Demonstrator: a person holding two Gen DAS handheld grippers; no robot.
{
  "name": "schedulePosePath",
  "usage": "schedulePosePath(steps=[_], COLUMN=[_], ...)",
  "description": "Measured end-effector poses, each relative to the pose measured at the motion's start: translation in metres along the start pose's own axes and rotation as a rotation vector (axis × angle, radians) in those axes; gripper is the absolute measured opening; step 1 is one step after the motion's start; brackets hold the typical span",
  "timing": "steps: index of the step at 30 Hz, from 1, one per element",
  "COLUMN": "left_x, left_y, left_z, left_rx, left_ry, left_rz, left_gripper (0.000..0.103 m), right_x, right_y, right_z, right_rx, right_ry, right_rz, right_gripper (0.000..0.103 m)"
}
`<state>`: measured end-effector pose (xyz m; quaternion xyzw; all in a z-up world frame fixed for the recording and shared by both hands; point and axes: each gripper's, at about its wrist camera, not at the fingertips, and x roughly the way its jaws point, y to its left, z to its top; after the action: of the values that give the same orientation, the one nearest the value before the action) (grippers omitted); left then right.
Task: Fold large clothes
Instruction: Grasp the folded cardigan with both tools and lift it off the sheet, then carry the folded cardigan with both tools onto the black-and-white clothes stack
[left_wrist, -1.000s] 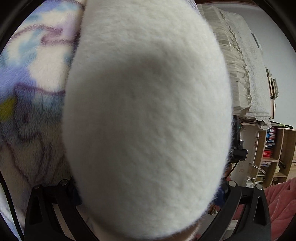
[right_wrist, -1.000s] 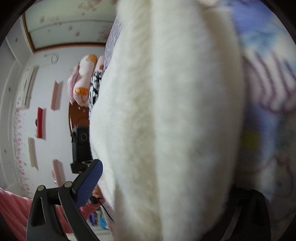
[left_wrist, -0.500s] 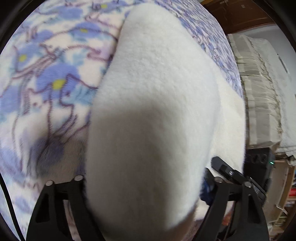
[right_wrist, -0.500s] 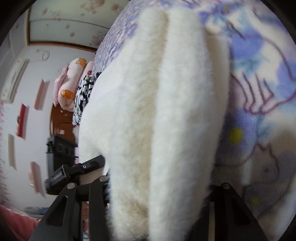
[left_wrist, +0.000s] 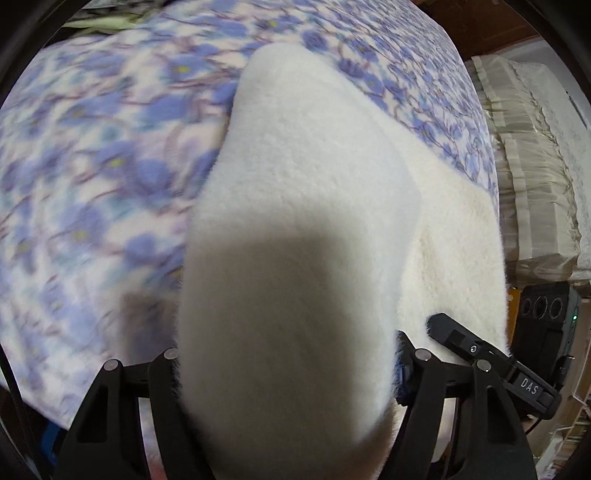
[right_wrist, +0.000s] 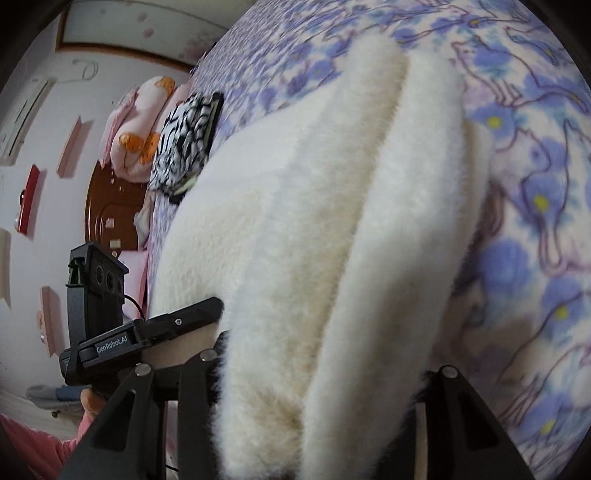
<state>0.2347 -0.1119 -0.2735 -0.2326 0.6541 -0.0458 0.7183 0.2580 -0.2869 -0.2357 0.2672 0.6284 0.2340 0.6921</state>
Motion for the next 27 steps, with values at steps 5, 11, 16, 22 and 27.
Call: schedulePosePath(steps=[5, 11, 16, 22, 27], left_x=[-0.067, -0.157, -0.23, -0.292, -0.317], left_y=[0.071, 0.14, 0.185, 0.216, 0.233], left_z=[-0.013, 0.034, 0.115, 0.232, 0.32], left_rx=[-0.028, 0.015, 0.09, 0.186, 0.248], left_ry=[-0.075, -0.188, -0.305, -0.436, -0.503], left_rz=[0.038, 0.09, 0.093, 0.1, 0.107], left_gripper=[0.07, 0.07, 0.07, 0.07, 0.07], right_x=[0.024, 0.07, 0.104, 0.14, 0.166], right_y=[0.052, 0.146, 0.233, 0.316, 0.348], right_z=[-0.014, -0.001, 0.043, 0.123, 0.187], right_rx=[-0.083, -0.177, -0.241, -0.307, -0.307], right_ry=[0.016, -0.033, -0.128, -0.259, -0.338], right_rz=[0.038, 0.071, 0.106, 0.145, 0.163], right_gripper=[0.042, 0.042, 0.042, 0.042, 0.043])
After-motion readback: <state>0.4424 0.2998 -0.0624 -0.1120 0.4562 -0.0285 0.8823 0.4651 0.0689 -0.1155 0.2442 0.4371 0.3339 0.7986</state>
